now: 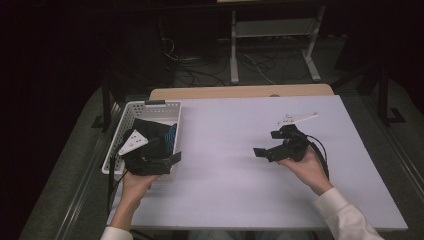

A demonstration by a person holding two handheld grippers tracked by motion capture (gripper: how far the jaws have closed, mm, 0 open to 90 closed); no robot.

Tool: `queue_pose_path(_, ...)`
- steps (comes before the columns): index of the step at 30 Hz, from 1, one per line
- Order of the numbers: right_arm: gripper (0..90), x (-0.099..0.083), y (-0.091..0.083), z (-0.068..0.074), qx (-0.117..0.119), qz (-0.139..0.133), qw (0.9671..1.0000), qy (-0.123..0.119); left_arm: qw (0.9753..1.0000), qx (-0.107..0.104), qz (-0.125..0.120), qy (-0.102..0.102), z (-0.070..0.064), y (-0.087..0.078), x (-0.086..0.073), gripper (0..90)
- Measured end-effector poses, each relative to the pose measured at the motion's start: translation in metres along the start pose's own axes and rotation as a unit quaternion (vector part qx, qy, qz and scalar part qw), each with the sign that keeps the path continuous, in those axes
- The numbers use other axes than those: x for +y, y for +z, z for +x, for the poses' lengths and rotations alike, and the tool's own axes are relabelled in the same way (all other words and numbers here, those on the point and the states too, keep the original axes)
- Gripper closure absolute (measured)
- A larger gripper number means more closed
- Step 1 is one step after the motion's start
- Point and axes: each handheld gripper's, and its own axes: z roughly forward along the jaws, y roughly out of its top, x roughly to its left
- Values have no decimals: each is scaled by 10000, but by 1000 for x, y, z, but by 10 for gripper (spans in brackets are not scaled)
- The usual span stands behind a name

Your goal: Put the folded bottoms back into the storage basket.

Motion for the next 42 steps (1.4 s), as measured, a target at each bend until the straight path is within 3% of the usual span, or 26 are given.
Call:
queue_pose_path(14, 0, -26, -12, 5, -17, -97, 9999, -119, 9991, -127, 199, 365, -20, 5, -13, 0)
queue_pose_path(19, 0, -37, -19, 4, -59, -181, 9998, -111, 9977, -308, 329, 509, -27, 7, -20, 0)
queue_pose_path(25, 0, -50, -26, 1, -67, -208, 9997, -128, 9961, -372, 425, 685, -35, 9, -27, 0)
queue_pose_path(33, 0, -68, -34, -2, -84, -251, 9995, -189, 9968, -400, 451, 516, -33, 3, -38, 0)
queue_pose_path(42, 0, -85, -49, -7, -188, -317, 9991, -213, 9964, -445, 384, 612, -36, 0, -39, 0)
